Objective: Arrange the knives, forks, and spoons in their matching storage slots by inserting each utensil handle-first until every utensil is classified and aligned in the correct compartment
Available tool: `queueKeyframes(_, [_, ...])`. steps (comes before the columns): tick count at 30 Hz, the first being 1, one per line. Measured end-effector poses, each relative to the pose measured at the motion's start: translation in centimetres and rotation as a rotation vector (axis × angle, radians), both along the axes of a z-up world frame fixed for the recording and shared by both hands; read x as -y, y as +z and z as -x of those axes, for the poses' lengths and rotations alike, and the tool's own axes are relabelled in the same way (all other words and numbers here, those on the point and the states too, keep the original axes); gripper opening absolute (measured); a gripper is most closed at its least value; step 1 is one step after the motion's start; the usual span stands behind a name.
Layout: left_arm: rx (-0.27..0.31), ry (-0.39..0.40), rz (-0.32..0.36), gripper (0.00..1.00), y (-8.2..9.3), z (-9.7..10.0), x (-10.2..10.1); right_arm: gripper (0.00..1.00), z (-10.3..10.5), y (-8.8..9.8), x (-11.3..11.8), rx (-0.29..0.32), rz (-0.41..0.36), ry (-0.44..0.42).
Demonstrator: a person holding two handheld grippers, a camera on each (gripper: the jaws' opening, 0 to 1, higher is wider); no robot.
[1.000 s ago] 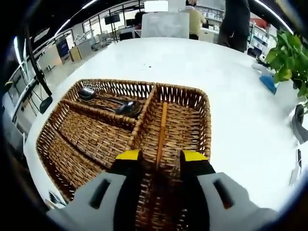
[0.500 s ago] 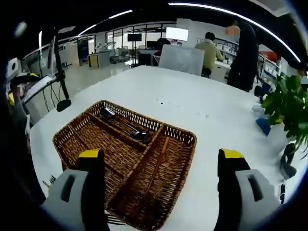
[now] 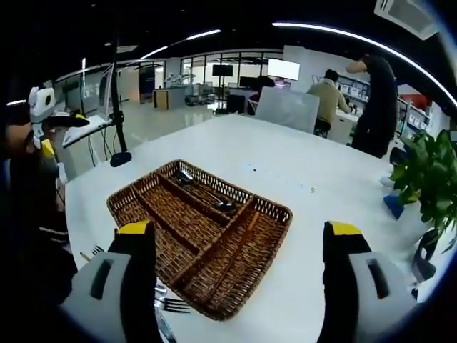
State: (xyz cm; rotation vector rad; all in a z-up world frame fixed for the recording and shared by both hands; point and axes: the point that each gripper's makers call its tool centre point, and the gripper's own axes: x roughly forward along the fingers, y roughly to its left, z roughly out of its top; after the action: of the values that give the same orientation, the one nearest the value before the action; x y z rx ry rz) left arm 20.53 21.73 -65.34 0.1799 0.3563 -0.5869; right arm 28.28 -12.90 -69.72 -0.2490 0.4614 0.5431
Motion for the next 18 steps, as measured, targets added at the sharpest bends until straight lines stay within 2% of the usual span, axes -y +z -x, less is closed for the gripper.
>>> queueKeyframes(4, [0.005,-0.008,0.010,0.99,-0.1,0.0,1.2,1.00,1.1,1.4,0.5,0.021,-0.047,-0.001])
queueKeyframes(5, [-0.008,-0.023,0.005,0.99,-0.5,0.2,1.5,1.00,0.9,2.2,0.9,0.063,-0.028,-0.015])
queueKeyframes(7, [0.017,-0.078,-0.036,0.99,-1.0,0.3,2.0,1.00,1.4,3.3,0.9,0.114,-0.022,0.004])
queueKeyframes(8, [0.003,-0.080,-0.042,0.99,-1.6,0.3,1.9,1.00,1.9,3.3,0.9,0.111,-0.026,0.007])
queueKeyframes(9, [-0.042,-0.082,-0.050,0.99,-2.2,0.6,1.9,1.00,2.8,3.1,1.3,0.080,-0.030,-0.002])
queueKeyframes(10, [-0.030,-0.092,-0.044,0.99,-1.4,0.8,2.2,1.00,3.3,3.0,1.4,0.063,-0.036,-0.002])
queueKeyframes(12, [0.033,-0.135,-0.025,0.99,-0.6,1.0,2.7,1.00,4.1,3.0,1.7,0.069,-0.029,0.004])
queueKeyframes(14, [0.008,-0.120,-0.053,0.99,-1.7,1.1,2.0,1.00,4.5,3.0,1.9,0.076,-0.028,0.009])
queueKeyframes(16, [0.006,-0.116,-0.039,0.99,-1.9,1.1,1.8,1.00,4.8,3.2,2.1,0.085,-0.035,0.001])
queueKeyframes(18, [-0.037,-0.109,-0.017,0.99,-2.4,1.4,1.8,1.00,5.3,3.2,2.3,0.078,-0.048,-0.026])
